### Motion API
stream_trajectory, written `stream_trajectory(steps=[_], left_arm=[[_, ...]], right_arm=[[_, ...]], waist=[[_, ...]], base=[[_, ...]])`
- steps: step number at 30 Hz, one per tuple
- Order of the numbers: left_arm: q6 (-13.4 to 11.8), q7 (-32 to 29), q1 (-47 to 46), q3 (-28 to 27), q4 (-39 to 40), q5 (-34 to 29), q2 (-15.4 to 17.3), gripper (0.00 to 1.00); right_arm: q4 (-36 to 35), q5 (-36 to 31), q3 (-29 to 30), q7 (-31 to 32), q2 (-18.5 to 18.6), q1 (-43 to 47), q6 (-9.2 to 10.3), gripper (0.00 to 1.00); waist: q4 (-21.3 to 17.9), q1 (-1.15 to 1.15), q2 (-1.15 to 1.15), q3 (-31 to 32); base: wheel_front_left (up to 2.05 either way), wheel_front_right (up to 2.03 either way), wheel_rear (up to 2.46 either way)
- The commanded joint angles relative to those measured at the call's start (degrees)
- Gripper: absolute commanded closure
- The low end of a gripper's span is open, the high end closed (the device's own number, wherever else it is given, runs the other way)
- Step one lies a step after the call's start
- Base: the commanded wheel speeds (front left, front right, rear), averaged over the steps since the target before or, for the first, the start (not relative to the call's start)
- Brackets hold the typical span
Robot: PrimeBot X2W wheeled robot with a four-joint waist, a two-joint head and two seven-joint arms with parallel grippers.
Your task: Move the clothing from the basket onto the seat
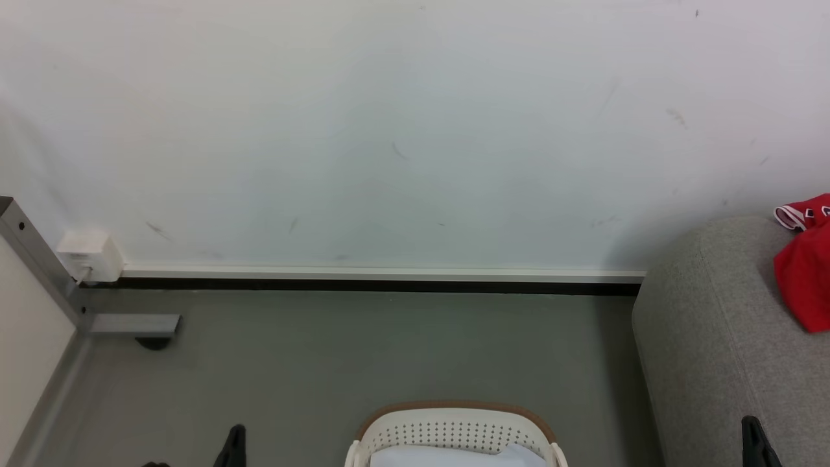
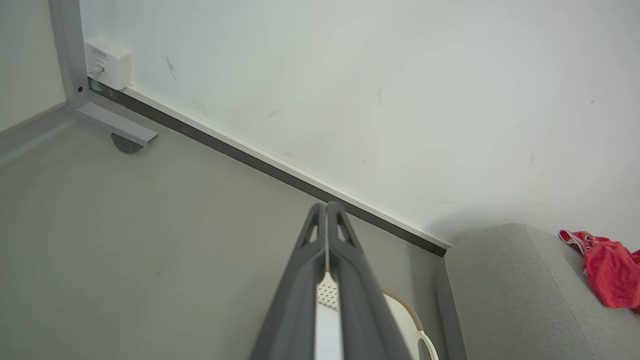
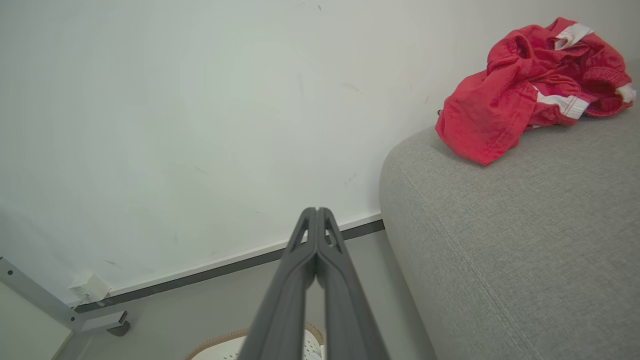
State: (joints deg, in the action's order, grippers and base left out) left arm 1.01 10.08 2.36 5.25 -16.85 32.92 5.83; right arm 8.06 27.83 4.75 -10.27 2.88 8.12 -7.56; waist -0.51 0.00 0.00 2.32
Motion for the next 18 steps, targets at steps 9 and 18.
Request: stream_trajectory(steps=[9,18], left_arm=[[1.1,-2.5,-2.5,-2.1,1.2,9.2,-0.3,1.0],[1.8,-4.4,-3.4,-3.4,1.5,16.0,-0.6,1.0]], right_arm=[[0.3,9.9,0.5,2.5,0.2,-3.3,0.03,1.0],[1.1,17.3,0.7,4.4,0.2,-4.9,0.04,1.0]], waist=[[0.1,0.0,0.0,-0.2],[0.1,0.0,0.0,-0.4]], base=[[0.0,0.0,0.0],[0.0,0.0,0.0]])
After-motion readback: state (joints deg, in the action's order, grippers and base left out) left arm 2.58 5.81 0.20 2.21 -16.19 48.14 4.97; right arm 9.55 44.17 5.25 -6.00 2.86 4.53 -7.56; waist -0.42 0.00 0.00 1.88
